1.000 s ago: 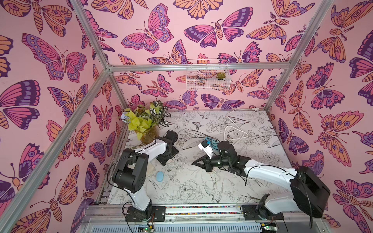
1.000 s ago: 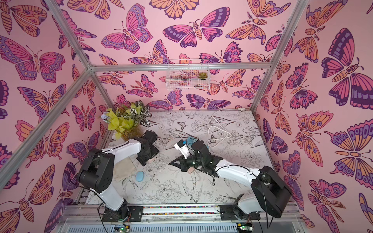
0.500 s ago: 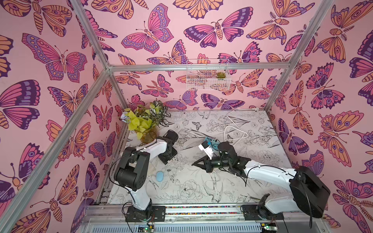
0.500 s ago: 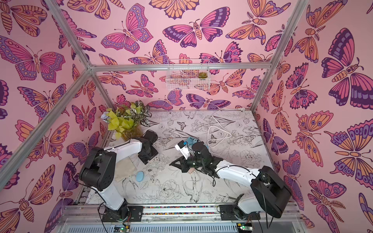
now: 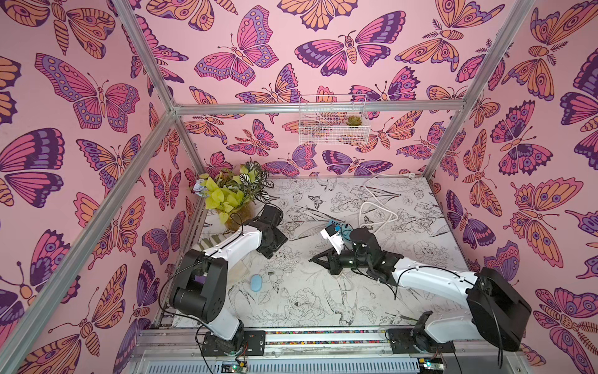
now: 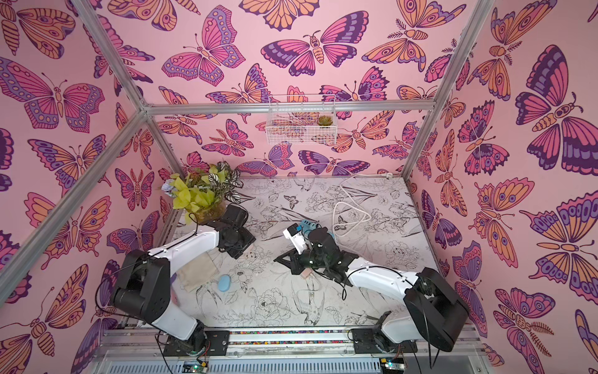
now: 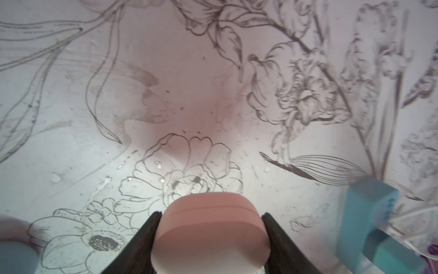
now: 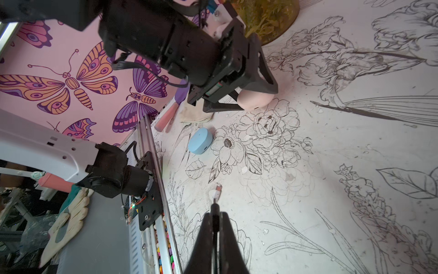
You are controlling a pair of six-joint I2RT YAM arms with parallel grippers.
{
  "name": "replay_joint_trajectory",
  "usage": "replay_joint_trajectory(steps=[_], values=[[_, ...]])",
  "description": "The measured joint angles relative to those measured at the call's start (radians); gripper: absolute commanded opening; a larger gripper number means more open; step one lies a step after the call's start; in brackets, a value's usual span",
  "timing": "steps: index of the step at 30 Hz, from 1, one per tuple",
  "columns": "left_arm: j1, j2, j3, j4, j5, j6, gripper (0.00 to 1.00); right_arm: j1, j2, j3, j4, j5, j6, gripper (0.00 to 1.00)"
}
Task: Charge the bluetooth headset
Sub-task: Pick up the bluetooth headset from the center of the board, then insert the charging cable into the bluetooth headset.
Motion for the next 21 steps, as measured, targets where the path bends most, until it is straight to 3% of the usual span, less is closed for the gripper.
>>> replay_joint_trajectory(steps=[8, 15, 21], values=[[0.000, -0.071, -0.019, 0.107, 0.142, -0.081, 0.45, 0.000, -0.014, 0.039, -0.019, 0.136, -0.003, 0.02], [-0.003, -0.139, -0.117, 0.299, 0.273, -0.235, 0.44, -0.001, -0.015, 0.049, 0.050, 0.219, 0.006, 0.02], [-0.031, -0.177, -0.161, 0.437, 0.318, -0.345, 0.44, -0.001, 0.010, 0.051, 0.142, 0.260, 0.029, 0.02]])
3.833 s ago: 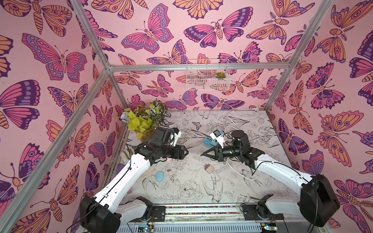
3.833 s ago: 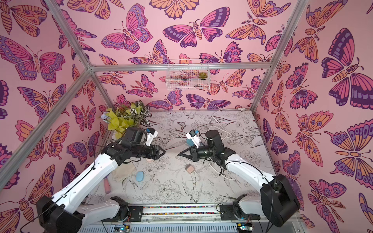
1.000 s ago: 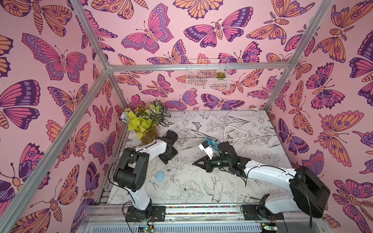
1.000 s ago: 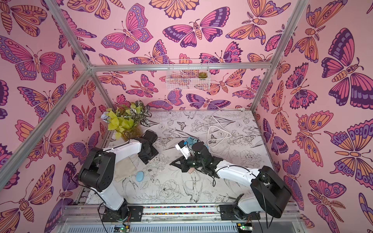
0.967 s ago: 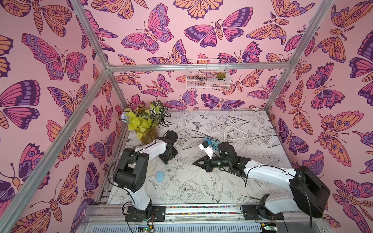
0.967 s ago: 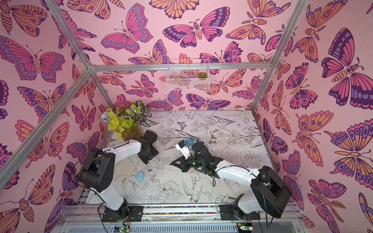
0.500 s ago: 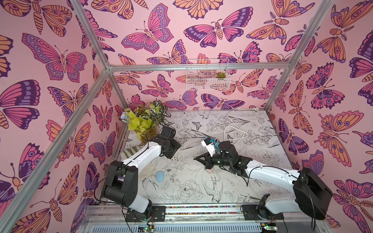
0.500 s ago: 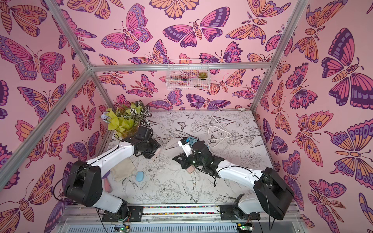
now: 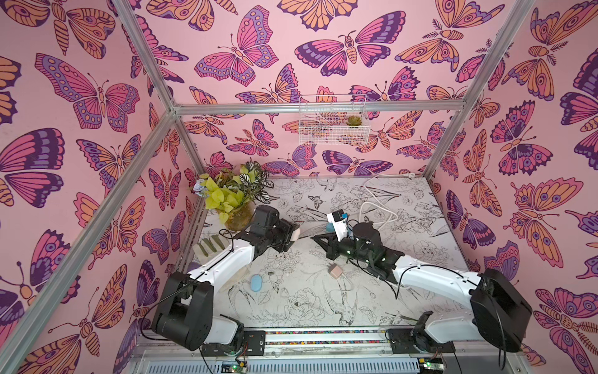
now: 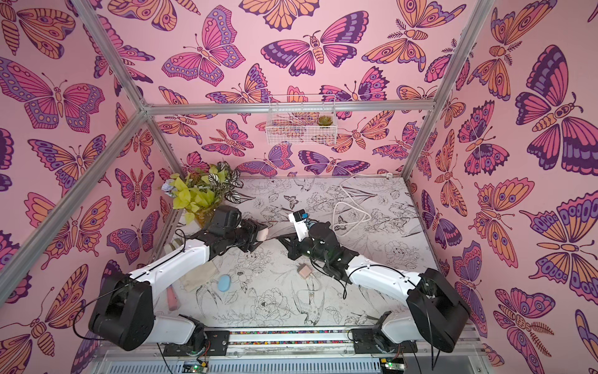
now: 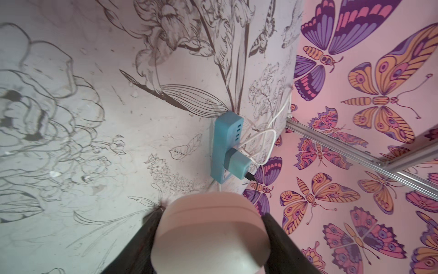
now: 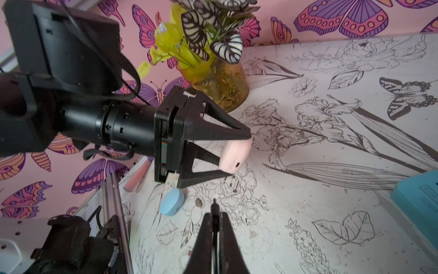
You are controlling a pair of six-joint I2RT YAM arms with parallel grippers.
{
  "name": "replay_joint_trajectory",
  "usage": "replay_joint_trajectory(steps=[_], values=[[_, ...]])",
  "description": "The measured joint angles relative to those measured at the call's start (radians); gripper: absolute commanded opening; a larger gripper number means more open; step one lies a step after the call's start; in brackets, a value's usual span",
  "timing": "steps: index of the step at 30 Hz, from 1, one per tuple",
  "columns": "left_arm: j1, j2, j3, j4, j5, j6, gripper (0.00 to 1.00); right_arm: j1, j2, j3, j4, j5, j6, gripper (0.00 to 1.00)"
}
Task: Charge the bluetooth headset
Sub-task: Insert the charging cable into the bluetooth headset.
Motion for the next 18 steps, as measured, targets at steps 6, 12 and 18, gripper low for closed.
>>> replay_joint_trajectory(steps=[6, 12, 18], values=[[-0.041, -0.024, -0.003, 0.108, 0.013, -0.074, 0.44, 0.000, 0.043, 0.013, 0.055, 0.016, 0.025, 0.02], [-0.071, -0.024, -0.005, 0.177, 0.018, -0.123, 0.43, 0.000, 0.048, 0.014, 0.093, 0.051, 0.033, 0.01], [-0.086, -0.024, -0.023, 0.244, 0.019, -0.168, 0.42, 0.000, 0.047, 0.012, 0.114, 0.117, 0.042, 0.01]])
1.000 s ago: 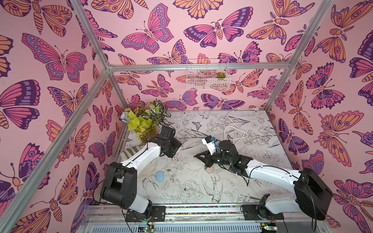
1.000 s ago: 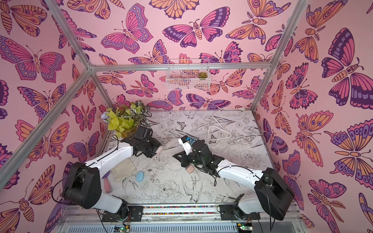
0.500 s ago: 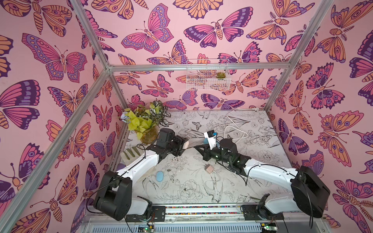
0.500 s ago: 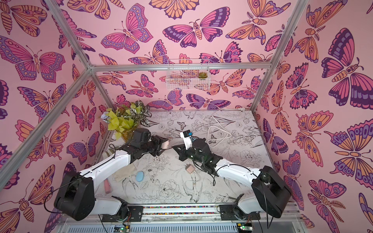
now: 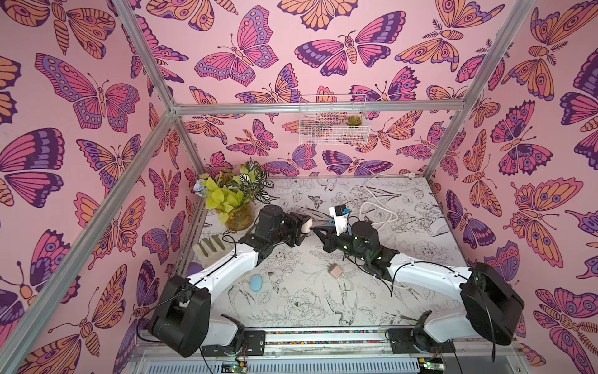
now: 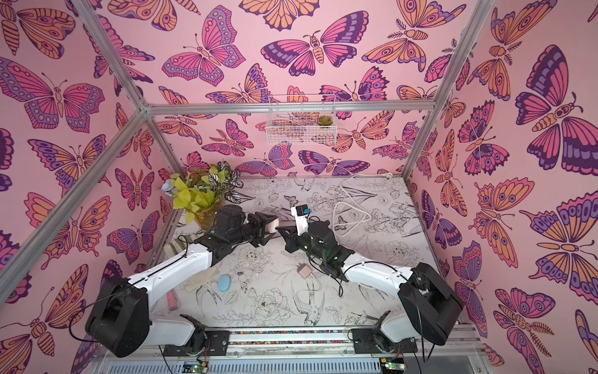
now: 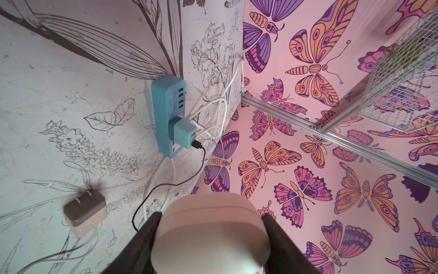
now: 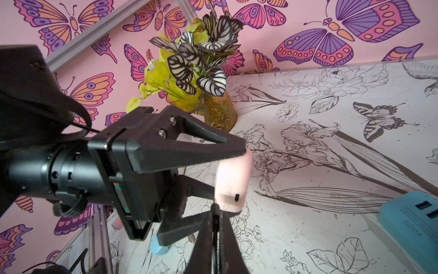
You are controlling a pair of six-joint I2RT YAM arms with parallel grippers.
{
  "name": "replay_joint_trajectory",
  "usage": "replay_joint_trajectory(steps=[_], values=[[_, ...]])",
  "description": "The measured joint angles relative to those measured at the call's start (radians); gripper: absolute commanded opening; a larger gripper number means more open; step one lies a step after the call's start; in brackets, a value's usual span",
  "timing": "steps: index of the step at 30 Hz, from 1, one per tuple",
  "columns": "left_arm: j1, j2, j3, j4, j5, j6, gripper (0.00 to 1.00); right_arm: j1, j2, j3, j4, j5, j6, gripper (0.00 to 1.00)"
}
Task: Charge the bluetooth headset
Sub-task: Insert the charging cable into the bluetooth headset.
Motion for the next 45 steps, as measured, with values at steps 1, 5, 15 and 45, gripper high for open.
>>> replay_joint_trajectory(steps=[1, 5, 15, 45], values=[[-0.003, 0.000, -0.004, 0.012, 0.000, -0.007, 0.42, 0.000, -0.003, -0.003, 0.002, 0.013, 0.002, 0.01], [-0.005, 0.000, -0.013, 0.039, 0.000, -0.026, 0.42, 0.000, -0.017, -0.013, 0.006, 0.043, 0.006, 0.01], [-0.005, 0.000, -0.035, 0.076, 0.000, -0.052, 0.41, 0.000, -0.019, -0.022, 0.028, 0.066, 0.013, 0.01], [-0.020, -0.008, -0.042, 0.171, -0.003, -0.092, 0.39, 0.000, -0.010, -0.034, 0.082, 0.099, 0.032, 0.01]])
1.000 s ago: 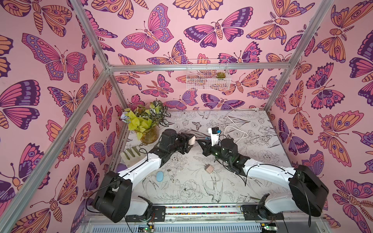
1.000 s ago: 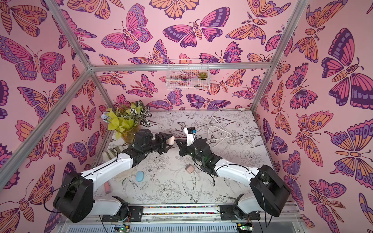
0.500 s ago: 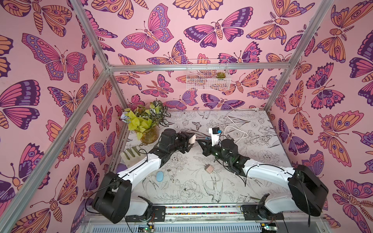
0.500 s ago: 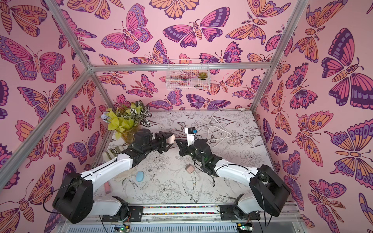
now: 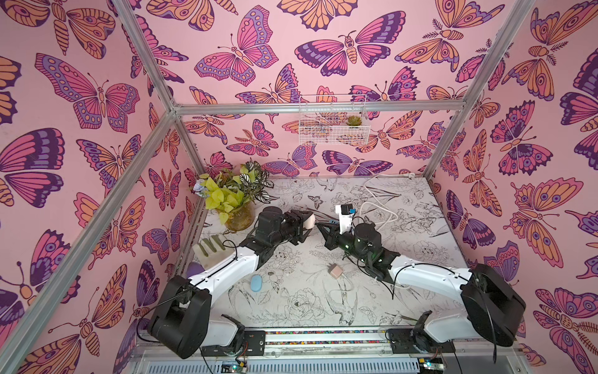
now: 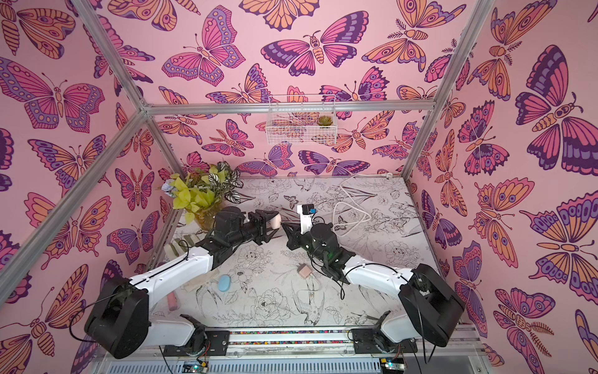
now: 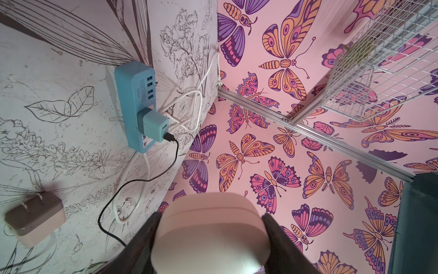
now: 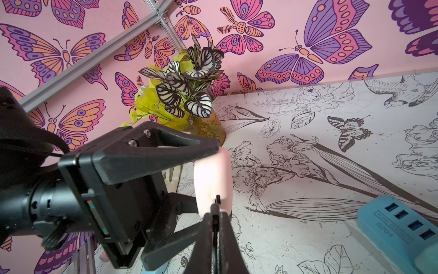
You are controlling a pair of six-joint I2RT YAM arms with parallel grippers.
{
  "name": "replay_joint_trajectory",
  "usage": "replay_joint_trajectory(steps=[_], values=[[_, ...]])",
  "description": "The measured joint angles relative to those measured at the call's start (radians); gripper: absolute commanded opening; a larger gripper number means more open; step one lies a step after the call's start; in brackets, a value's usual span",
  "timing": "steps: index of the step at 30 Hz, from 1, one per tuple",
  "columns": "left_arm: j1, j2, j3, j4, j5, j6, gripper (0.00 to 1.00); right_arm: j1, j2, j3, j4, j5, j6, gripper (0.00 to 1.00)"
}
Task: Charge the bluetooth headset
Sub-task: Insert the charging cable into the bluetooth headset.
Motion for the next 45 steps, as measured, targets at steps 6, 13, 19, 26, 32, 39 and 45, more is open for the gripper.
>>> replay_joint_trajectory(steps=[6, 13, 19, 26, 32, 39, 45], values=[[-0.004, 0.000, -0.003, 0.018, -0.001, -0.008, 0.39, 0.000, 0.000, 0.000, 0.007, 0.021, 0.000, 0.01], [-0.008, 0.000, -0.013, 0.060, -0.004, -0.028, 0.39, 0.000, 0.001, -0.009, 0.048, 0.030, 0.000, 0.01], [-0.010, 0.013, -0.020, 0.100, -0.010, -0.053, 0.38, 0.001, 0.030, -0.042, 0.159, 0.042, -0.010, 0.00], [-0.010, 0.015, -0.025, 0.116, -0.011, -0.067, 0.37, 0.010, 0.047, -0.063, 0.233, 0.061, -0.057, 0.00], [-0.011, 0.015, -0.026, 0.134, -0.010, -0.073, 0.36, 0.025, 0.052, -0.069, 0.267, 0.095, -0.117, 0.00], [-0.011, 0.015, -0.027, 0.145, -0.008, -0.080, 0.34, 0.030, 0.058, -0.077, 0.299, 0.102, -0.185, 0.00], [-0.011, 0.017, -0.029, 0.150, -0.005, -0.088, 0.34, 0.032, 0.058, -0.077, 0.299, 0.107, -0.235, 0.00]])
